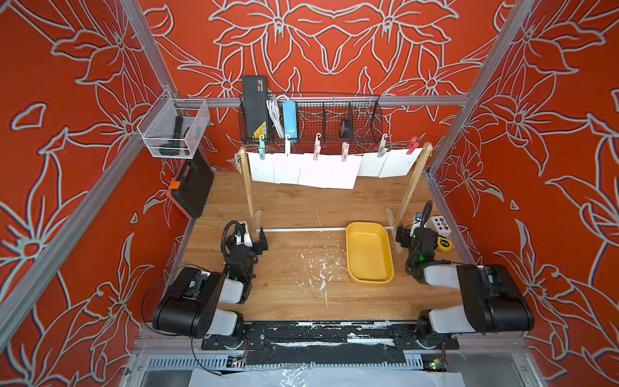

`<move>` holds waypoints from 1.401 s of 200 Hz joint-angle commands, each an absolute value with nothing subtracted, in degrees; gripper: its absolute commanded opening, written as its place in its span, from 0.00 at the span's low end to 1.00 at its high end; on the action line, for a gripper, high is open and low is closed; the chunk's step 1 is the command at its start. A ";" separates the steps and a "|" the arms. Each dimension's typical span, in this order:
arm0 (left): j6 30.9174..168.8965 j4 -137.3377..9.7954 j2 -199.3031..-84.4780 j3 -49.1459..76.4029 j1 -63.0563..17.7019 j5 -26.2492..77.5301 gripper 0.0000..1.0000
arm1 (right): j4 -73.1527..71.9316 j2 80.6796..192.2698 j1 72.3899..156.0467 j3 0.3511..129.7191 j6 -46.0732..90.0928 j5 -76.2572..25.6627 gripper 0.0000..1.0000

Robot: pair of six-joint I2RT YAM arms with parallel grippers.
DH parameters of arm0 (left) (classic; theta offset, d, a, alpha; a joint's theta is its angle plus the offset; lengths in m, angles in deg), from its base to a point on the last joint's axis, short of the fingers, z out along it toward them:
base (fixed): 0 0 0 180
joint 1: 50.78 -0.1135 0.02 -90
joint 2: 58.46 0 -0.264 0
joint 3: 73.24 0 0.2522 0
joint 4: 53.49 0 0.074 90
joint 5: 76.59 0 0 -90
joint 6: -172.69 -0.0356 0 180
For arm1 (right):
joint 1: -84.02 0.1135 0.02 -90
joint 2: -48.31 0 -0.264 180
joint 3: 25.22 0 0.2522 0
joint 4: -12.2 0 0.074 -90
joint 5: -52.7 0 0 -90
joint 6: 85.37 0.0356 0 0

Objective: Remove the postcards from the strings
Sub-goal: Pinch the postcard on the clothesline.

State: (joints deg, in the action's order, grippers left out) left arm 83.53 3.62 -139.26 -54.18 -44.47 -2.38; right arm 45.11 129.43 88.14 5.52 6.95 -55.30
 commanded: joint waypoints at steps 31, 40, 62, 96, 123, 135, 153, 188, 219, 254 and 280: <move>82.16 5.61 -139.55 -54.11 -43.39 -3.29 0.98 | 45.39 128.82 87.97 6.03 7.53 -55.73 0.98; 82.16 5.61 -139.52 -54.09 -43.39 -3.29 0.98 | 45.45 128.82 87.97 6.03 7.51 -55.74 0.98; 82.16 5.60 -139.52 -54.11 -43.39 -3.29 0.98 | 45.46 128.82 87.95 6.03 7.48 -55.68 0.98; 82.16 5.61 -139.52 -54.11 -43.44 -3.29 0.98 | 45.46 128.82 87.97 6.03 7.53 -55.75 0.98; 82.16 5.61 -139.55 -54.07 -43.39 -3.29 0.98 | 45.51 128.82 87.97 6.01 7.48 -55.68 0.98; 82.16 5.61 -139.55 -54.11 -43.39 -3.29 0.98 | 45.55 128.82 87.97 6.02 7.48 -55.73 0.98; 82.16 5.57 -139.55 -54.08 -43.39 -3.29 0.98 | 45.46 128.82 87.97 6.03 7.48 -55.75 0.98; 82.16 5.61 -139.52 -54.05 -43.45 -3.29 0.98 | 45.46 128.82 87.97 6.03 7.50 -55.73 0.98; 82.65 4.47 -139.37 -53.64 -44.44 -1.46 0.98 | 45.48 128.78 87.97 5.95 7.47 -55.73 0.98; 83.69 -0.15 -137.26 -51.87 -46.03 -0.10 0.98 | 45.42 128.05 87.97 5.60 7.71 -55.86 0.98; 83.74 -13.80 -132.44 -45.89 -46.13 -0.28 0.98 | 47.44 126.94 88.02 4.20 6.97 -55.00 0.98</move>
